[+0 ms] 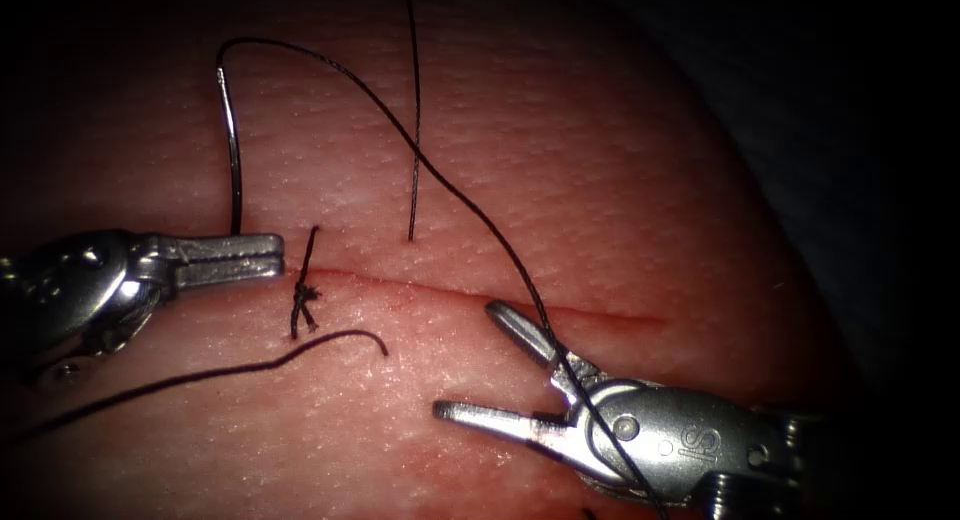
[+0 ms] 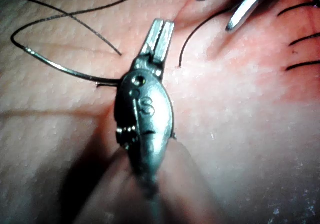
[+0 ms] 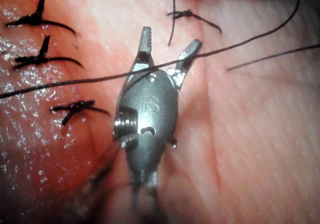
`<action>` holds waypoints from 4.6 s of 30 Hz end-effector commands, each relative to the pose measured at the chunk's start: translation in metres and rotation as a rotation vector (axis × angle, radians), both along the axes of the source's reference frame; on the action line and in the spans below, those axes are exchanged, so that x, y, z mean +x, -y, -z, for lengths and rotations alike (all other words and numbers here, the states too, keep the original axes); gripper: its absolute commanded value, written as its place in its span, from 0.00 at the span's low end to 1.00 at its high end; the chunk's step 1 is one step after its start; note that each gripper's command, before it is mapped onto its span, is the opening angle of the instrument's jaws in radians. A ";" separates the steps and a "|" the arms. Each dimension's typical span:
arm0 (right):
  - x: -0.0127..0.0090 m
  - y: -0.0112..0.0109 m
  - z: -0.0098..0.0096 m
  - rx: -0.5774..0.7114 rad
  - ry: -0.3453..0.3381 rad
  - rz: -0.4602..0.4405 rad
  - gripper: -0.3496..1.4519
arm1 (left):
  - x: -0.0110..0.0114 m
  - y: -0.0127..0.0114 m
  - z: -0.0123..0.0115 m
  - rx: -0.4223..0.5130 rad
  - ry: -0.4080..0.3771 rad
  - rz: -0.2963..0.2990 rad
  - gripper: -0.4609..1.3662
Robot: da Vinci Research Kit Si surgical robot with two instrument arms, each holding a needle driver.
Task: Wound Closure
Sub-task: Pull the suture through the wound with the right driver until a tail is left
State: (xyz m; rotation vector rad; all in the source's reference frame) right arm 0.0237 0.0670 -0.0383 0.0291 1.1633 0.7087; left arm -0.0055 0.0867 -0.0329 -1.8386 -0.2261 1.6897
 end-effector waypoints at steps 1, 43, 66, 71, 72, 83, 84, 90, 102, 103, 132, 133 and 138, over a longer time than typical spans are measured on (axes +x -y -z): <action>0.0000 0.0000 0.0000 0.001 -0.004 0.006 0.78 | -0.0001 0.0000 0.0000 -0.001 0.000 -0.001 0.06; 0.0055 -0.0020 -0.0025 0.168 0.094 0.125 0.00 | 0.0039 -0.0021 0.0065 -0.143 0.013 0.041 0.06; 0.0086 0.0068 0.0058 0.214 0.054 0.342 0.00 | 0.0064 -0.0027 0.0087 -0.168 0.024 0.049 0.06; 0.0099 0.0084 0.0074 0.227 0.044 0.382 0.00 | 0.0066 -0.0027 0.0088 -0.167 0.025 0.047 0.06; 0.0102 0.0088 0.0077 0.235 0.042 0.391 0.00 | 0.0066 -0.0027 0.0088 -0.173 0.023 0.047 0.06; 0.0121 0.0116 0.0101 0.326 -0.072 0.517 0.00 | 0.0072 -0.0029 0.0090 -0.175 0.024 0.043 0.06; 0.0121 0.0116 0.0101 0.324 -0.082 0.524 0.00 | 0.0072 -0.0029 0.0090 -0.175 0.024 0.043 0.06; 0.0112 0.0087 0.0096 0.109 -0.016 0.465 0.88 | 0.0073 -0.0029 0.0092 -0.175 0.027 0.048 0.06; 0.0050 0.0008 0.0054 -0.079 0.119 0.366 0.97 | 0.0073 -0.0029 0.0093 -0.180 0.026 0.047 0.06; 0.0047 0.0004 0.0050 -0.085 0.125 0.356 0.97 | 0.0073 -0.0029 0.0092 -0.180 0.026 0.047 0.06; 0.0074 -0.0017 0.0002 -0.053 0.031 0.436 0.00 | 0.0072 -0.0030 0.0088 -0.181 0.026 0.048 0.06; 0.0074 -0.0015 0.0005 -0.052 0.030 0.437 0.00 | 0.0072 -0.0030 0.0088 -0.181 0.026 0.048 0.06; 0.0078 -0.0004 0.0025 -0.038 0.024 0.447 0.00 | 0.0072 -0.0030 0.0089 -0.181 0.026 0.048 0.06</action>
